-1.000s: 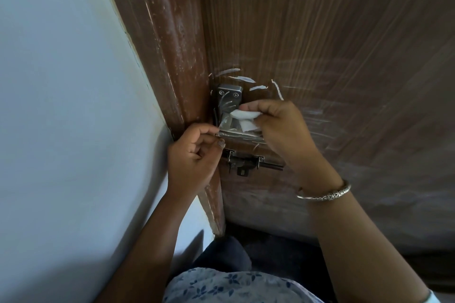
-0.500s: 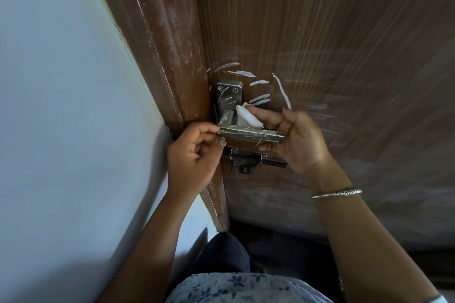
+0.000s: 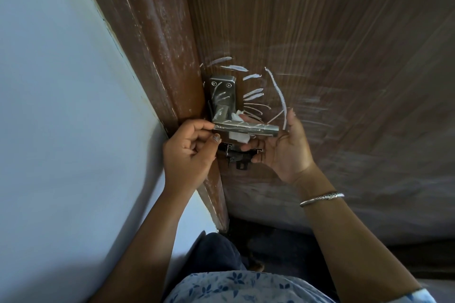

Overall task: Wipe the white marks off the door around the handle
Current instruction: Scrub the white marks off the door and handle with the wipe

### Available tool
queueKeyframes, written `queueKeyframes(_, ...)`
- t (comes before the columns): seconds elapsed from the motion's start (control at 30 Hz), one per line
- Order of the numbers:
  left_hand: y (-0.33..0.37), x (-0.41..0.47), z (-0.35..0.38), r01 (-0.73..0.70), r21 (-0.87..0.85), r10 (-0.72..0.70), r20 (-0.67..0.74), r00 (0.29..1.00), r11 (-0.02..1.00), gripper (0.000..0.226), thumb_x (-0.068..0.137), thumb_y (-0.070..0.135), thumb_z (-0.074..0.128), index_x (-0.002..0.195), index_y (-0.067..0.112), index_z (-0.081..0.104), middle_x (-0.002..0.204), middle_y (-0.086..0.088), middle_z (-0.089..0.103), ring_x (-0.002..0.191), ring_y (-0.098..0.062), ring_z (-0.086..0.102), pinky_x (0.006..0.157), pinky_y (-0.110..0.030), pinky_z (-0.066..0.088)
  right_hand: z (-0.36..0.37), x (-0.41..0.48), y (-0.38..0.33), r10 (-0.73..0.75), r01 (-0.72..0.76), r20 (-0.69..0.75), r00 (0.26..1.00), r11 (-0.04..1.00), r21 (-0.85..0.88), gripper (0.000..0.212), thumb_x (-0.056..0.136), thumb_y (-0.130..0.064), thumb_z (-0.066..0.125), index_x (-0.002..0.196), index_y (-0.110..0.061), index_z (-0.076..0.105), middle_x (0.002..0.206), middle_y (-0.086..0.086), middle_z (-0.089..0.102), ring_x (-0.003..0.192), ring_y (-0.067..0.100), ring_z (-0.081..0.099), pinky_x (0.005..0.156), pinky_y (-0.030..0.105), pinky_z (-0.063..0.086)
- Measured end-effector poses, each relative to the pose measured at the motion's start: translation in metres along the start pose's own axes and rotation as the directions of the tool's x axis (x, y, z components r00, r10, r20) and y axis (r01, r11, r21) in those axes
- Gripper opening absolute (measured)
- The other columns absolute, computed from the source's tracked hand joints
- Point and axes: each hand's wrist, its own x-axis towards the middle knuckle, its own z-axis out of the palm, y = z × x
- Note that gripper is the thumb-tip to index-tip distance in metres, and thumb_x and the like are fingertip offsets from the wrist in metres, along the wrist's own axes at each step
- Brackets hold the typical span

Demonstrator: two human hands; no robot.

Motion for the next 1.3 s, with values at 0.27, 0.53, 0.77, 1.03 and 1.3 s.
queueKeyframes(0.27, -0.002, -0.001, 0.001, -0.015, 0.032, 0.015, -0.012, 1.000, 0.999, 0.021, 0.075, 0.012, 0.066, 0.087, 0.028, 0.063, 0.071, 0.009, 0.067, 0.057, -0.012, 0.060, 0.052, -0.042, 0.055, 0.002, 0.008, 0.035, -0.099, 0.101, -0.040, 0.994, 0.993, 0.060, 0.085, 0.086, -0.067, 0.003, 0.121, -0.015, 0.060, 0.090, 0.004, 0.068, 0.084, 0.017, 0.054, 0.070, 0.033, 0.035)
queueKeyframes(0.53, -0.004, -0.001, -0.001, -0.014, 0.052, 0.014, -0.011, 1.000, 0.999, 0.020, 0.076, 0.013, 0.066, 0.088, 0.028, 0.063, 0.072, 0.009, 0.067, 0.060, -0.018, 0.062, 0.054, -0.044, 0.056, 0.008, 0.010, 0.042, -0.143, 0.151, -0.082, 0.986, 0.984, 0.092, 0.084, 0.086, -0.068, 0.008, 0.117, -0.011, 0.060, 0.093, 0.006, 0.067, 0.080, 0.014, 0.057, 0.065, 0.030, 0.038)
queueKeyframes(0.77, 0.000, -0.001, -0.002, -0.005, 0.053, 0.005, -0.010, 1.000, 0.999, 0.019, 0.075, 0.011, 0.066, 0.089, 0.023, 0.063, 0.072, 0.007, 0.067, 0.062, -0.022, 0.062, 0.053, -0.042, 0.055, 0.009, 0.008, 0.050, -0.099, 0.117, -0.138, 0.985, 0.985, 0.129, 0.079, 0.091, -0.059, 0.003, 0.123, -0.011, 0.057, 0.103, 0.004, 0.067, 0.080, 0.013, 0.056, 0.063, 0.027, 0.040)
queueKeyframes(1.03, 0.002, -0.002, -0.002, 0.013, 0.032, -0.013, -0.006, 1.000, 0.999, 0.020, 0.075, 0.014, 0.065, 0.087, 0.030, 0.062, 0.074, 0.003, 0.068, 0.065, -0.027, 0.064, 0.054, -0.047, 0.055, 0.017, 0.008, 0.059, -0.039, 0.079, -0.102, 0.994, 0.897, 0.435, 0.077, 0.090, -0.065, 0.012, 0.107, -0.019, 0.070, 0.103, 0.001, 0.070, 0.081, 0.014, 0.060, 0.064, 0.030, 0.038)
queueKeyframes(1.3, -0.002, -0.003, -0.002, 0.010, 0.020, -0.009, -0.056, 0.998, 1.000, 0.019, 0.074, 0.012, 0.067, 0.084, 0.028, 0.063, 0.069, 0.007, 0.066, 0.057, -0.013, 0.059, 0.053, -0.036, 0.054, 0.029, 0.014, 0.068, 0.037, 0.048, -0.106, 0.994, 0.713, 0.699, 0.066, 0.088, -0.065, 0.027, 0.104, -0.018, 0.069, 0.102, 0.000, 0.069, 0.075, 0.015, 0.059, 0.065, 0.031, 0.038)
